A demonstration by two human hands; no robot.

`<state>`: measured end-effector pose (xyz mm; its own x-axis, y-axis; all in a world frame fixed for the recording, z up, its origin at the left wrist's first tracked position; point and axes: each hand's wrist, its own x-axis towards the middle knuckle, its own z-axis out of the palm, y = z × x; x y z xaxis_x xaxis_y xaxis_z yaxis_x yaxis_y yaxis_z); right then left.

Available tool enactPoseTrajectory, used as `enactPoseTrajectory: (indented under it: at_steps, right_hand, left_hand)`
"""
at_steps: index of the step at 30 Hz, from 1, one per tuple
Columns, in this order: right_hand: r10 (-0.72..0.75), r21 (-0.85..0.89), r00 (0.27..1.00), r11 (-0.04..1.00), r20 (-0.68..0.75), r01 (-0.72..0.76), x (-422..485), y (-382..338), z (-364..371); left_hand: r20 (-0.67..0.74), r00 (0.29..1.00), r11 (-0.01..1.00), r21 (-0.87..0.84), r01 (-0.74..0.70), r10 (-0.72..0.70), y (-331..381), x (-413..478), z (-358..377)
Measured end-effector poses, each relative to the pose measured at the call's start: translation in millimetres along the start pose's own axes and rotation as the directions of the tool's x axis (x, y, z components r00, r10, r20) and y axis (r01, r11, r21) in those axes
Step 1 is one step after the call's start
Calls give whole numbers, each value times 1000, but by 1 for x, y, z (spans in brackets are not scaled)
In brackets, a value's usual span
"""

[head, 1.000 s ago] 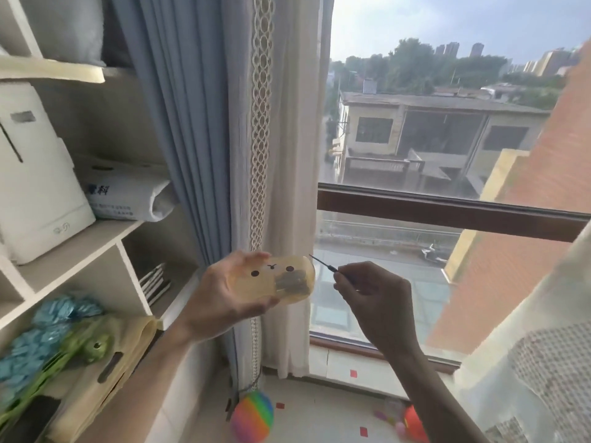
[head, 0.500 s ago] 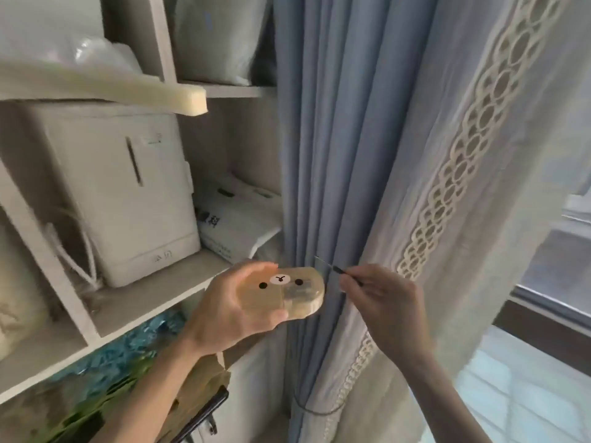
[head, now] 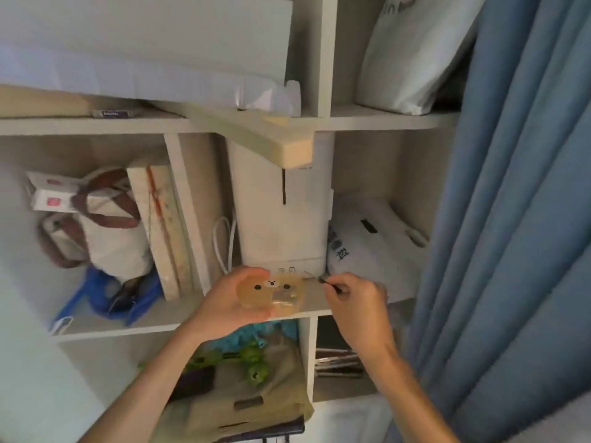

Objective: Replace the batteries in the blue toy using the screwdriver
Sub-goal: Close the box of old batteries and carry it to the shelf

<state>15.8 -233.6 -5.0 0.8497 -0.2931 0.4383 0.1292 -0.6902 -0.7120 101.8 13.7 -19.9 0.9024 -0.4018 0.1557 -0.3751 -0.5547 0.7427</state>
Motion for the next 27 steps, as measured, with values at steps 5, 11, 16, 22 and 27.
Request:
enactPoseTrajectory:
  at_steps: [5, 11, 16, 22, 27]
  right_hand:
    - [83, -173, 996, 982, 40, -75, 24, 18, 48]
    - [123, -336, 987, 938, 100, -83, 36, 37, 86]
    - [139, -545, 981, 837, 138, -42, 31, 46, 112]
    - [199, -539, 973, 836, 114, -107, 25, 44, 111]
    - [94, -378, 984, 925, 149, -31, 12, 37, 89]
  left_hand:
    - [8, 998, 996, 72, 61, -61, -12, 17, 9]
    - [36, 996, 986, 146, 75, -81, -25, 29, 18]
    - [60, 998, 959, 282, 5, -23, -32, 33, 25]
    - [28, 999, 948, 315, -50, 43, -37, 30, 30]
    - [-19, 995, 975, 201, -92, 97, -27, 4, 27]
